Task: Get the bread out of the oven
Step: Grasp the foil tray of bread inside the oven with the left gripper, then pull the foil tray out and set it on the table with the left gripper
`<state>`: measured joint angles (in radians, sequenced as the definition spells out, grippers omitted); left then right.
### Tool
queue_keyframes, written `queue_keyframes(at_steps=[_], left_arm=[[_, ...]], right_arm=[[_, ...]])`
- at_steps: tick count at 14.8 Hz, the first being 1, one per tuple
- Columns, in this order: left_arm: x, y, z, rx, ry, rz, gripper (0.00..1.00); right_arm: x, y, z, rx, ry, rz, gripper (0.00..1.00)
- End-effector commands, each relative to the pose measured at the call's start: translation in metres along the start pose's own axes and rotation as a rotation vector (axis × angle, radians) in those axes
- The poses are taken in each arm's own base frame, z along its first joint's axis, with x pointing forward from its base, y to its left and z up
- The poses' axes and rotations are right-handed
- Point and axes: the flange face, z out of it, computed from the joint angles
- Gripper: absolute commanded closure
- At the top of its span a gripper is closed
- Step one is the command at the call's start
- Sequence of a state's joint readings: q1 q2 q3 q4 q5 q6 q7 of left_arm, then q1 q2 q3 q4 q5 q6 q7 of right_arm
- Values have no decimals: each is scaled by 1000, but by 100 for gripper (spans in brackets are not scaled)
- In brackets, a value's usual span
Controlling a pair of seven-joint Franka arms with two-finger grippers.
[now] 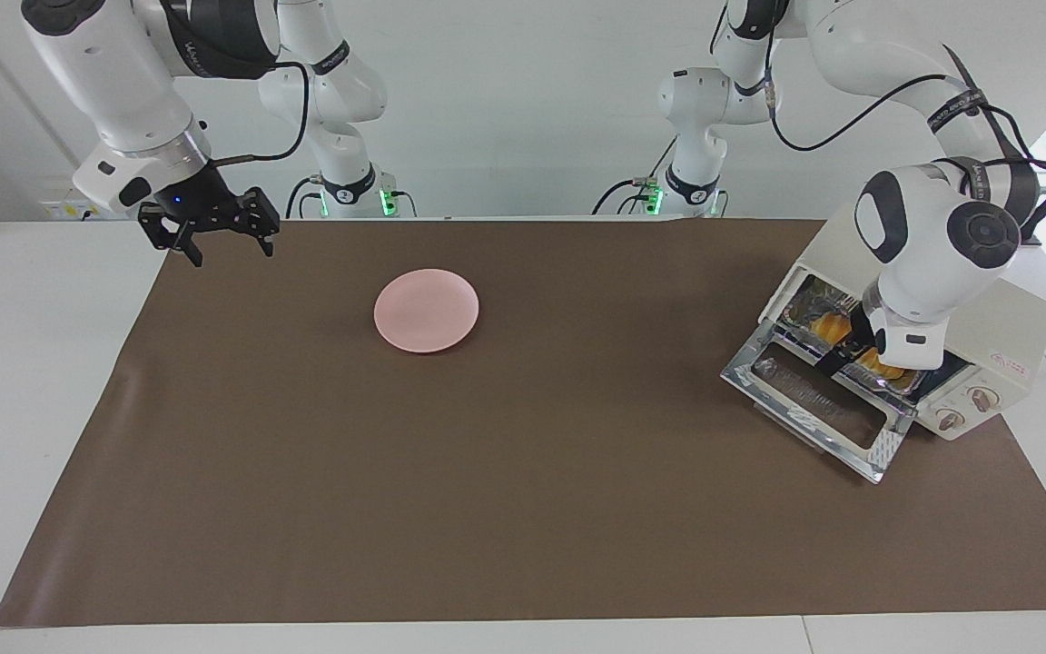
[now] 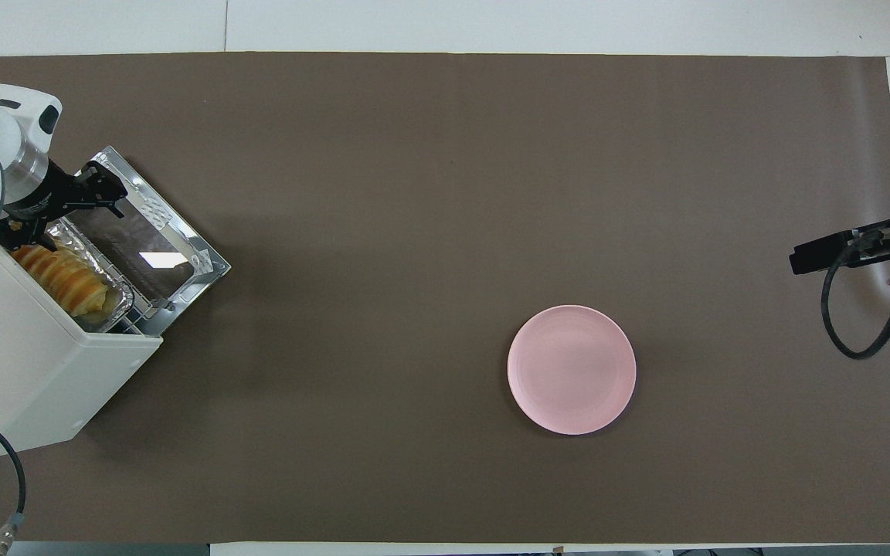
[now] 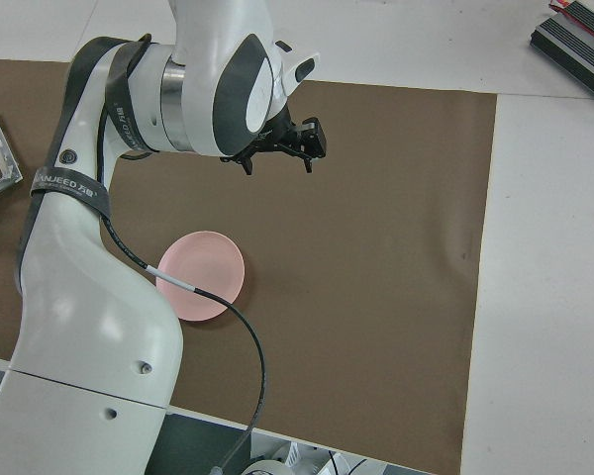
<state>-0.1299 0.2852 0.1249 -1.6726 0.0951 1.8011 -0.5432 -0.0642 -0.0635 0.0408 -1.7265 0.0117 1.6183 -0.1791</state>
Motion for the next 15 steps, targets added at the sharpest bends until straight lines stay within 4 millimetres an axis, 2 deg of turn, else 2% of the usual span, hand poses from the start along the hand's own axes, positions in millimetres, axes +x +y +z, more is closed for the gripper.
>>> queue_keyframes(at_steps=[1, 4, 5, 7, 8, 9, 10, 11, 13, 14, 15], left_arm=[[-18, -2, 20, 11, 26, -6, 0], [-30, -3, 36, -12, 49, 7, 1], [-32, -3, 40, -14, 51, 12, 10], [-32, -3, 40, -17, 55, 15, 42], [-33, -4, 41, -16, 52, 15, 48], [-36, -6, 46, -15, 47, 18, 51], [-36, -7, 47, -22, 56, 16, 71], [-35, -7, 47, -23, 58, 17, 99], [-30, 1, 37, -32, 80, 32, 100], [-26, 13, 21, -46, 109, 46, 100], [-29, 37, 8, -58, 130, 77, 100]], right_arm=[[-4, 1, -4, -4, -4, 4, 0], [-4, 1, -4, -4, -4, 4, 0], [-4, 1, -4, -3, -3, 4, 0], [-4, 1, -4, -4, -4, 5, 0], [-4, 1, -4, -4, -4, 5, 0], [-4, 1, -4, -4, -4, 5, 0], [-4, 1, -4, -4, -4, 5, 0], [-4, 1, -4, -4, -4, 5, 0], [-4, 1, -4, -4, -4, 5, 0], [-4, 2, -4, -4, -4, 5, 0], [-4, 4, -4, -2, -3, 10, 0]])
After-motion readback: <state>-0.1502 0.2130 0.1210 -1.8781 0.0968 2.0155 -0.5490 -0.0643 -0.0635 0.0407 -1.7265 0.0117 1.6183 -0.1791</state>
